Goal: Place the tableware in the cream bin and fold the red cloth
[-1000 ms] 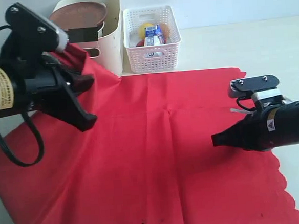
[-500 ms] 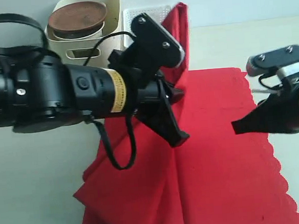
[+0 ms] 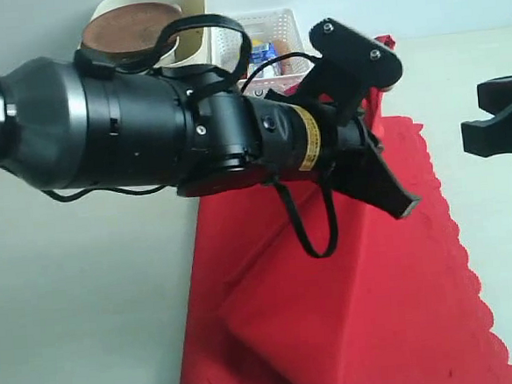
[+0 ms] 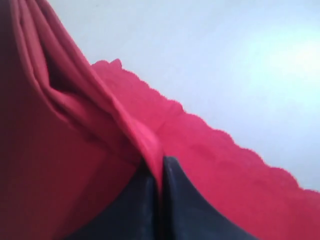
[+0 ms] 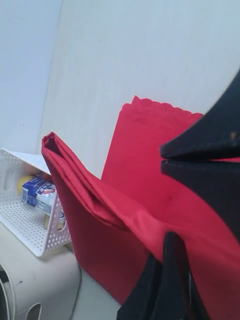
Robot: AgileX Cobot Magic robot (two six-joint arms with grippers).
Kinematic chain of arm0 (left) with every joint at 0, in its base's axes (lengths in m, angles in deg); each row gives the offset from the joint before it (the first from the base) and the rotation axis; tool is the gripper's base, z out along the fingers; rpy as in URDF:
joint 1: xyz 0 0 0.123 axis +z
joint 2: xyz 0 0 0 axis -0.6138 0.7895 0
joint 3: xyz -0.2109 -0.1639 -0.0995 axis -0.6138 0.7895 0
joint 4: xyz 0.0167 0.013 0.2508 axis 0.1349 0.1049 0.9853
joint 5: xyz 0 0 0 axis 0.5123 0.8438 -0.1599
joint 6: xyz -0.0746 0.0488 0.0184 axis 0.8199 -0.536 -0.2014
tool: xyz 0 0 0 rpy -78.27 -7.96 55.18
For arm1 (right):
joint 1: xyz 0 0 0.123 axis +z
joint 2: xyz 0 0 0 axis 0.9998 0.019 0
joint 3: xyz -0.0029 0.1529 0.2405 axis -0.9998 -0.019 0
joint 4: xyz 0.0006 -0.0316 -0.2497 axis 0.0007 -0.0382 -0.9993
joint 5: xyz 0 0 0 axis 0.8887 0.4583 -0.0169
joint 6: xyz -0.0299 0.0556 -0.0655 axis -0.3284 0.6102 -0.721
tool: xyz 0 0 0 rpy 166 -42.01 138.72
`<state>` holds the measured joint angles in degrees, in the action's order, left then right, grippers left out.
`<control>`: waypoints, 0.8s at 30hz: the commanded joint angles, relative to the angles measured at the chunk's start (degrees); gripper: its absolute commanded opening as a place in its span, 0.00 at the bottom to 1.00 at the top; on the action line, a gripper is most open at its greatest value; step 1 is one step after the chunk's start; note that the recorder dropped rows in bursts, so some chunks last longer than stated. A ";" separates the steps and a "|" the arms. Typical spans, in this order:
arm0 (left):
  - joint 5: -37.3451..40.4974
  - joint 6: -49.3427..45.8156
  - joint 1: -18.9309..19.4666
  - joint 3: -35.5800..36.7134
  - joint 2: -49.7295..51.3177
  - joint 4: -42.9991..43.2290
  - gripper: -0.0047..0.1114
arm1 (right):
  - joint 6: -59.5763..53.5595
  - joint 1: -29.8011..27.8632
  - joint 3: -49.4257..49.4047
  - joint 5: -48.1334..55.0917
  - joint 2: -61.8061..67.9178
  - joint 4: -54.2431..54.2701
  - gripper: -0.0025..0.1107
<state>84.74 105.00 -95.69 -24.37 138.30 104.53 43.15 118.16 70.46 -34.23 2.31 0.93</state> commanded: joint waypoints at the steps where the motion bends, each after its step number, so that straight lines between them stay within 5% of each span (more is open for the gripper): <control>1: -0.81 4.26 -0.64 -5.19 2.99 -1.69 0.05 | 9.23 0.10 -0.11 -1.42 -0.38 -9.56 0.02; 6: -0.70 4.39 -0.64 -7.80 7.06 -1.69 0.06 | 18.19 0.10 -0.11 0.60 -0.38 -18.70 0.02; 9: -1.29 5.05 -0.94 -7.99 9.05 -1.69 0.15 | 24.15 0.10 -0.11 2.42 -0.38 -24.01 0.02; 16: -1.30 5.38 -1.40 -7.99 9.56 -1.69 0.77 | 30.31 0.10 -0.11 3.73 -0.38 -28.75 0.02; 18: -0.10 5.81 -1.49 -7.99 8.65 -1.80 0.87 | 30.20 0.10 -0.11 3.73 -0.38 -28.74 0.02; 24: 16.71 0.33 -1.37 -7.76 2.37 -1.07 0.84 | 30.32 0.10 -0.11 3.73 -0.38 -28.74 0.02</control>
<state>92.63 108.78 -97.04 -32.14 143.96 103.46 73.07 118.16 70.46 -30.61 2.19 -27.27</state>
